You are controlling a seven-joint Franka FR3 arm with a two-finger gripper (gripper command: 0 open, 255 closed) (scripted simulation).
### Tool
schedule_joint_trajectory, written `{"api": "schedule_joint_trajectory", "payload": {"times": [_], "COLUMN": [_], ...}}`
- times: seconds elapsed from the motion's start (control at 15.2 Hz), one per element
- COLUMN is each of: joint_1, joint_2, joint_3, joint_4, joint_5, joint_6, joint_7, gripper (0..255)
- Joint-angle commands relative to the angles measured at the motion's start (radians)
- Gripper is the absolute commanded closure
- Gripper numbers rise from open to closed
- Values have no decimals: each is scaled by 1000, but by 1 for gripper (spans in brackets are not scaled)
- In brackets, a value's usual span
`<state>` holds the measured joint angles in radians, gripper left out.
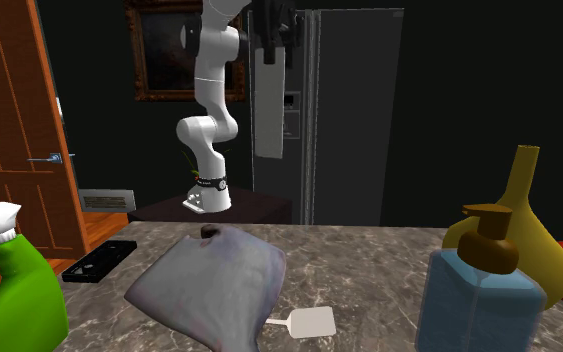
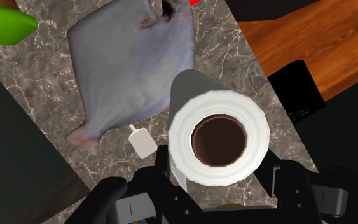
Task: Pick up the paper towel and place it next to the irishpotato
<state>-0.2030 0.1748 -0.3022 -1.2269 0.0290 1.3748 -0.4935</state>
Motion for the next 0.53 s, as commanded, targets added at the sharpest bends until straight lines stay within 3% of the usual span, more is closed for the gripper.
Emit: {"api": "schedule_joint_trajectory", "payload": {"times": [0.0,0.46], "joint_1": [-21,-93], "joint_2": [-29,-100], "joint_3": [-16,-77], "joint_4": [-52,-226], "joint_5": [-7,-27], "joint_6": [26,133], "joint_7": [-41,-180], "gripper": [255,255]}}
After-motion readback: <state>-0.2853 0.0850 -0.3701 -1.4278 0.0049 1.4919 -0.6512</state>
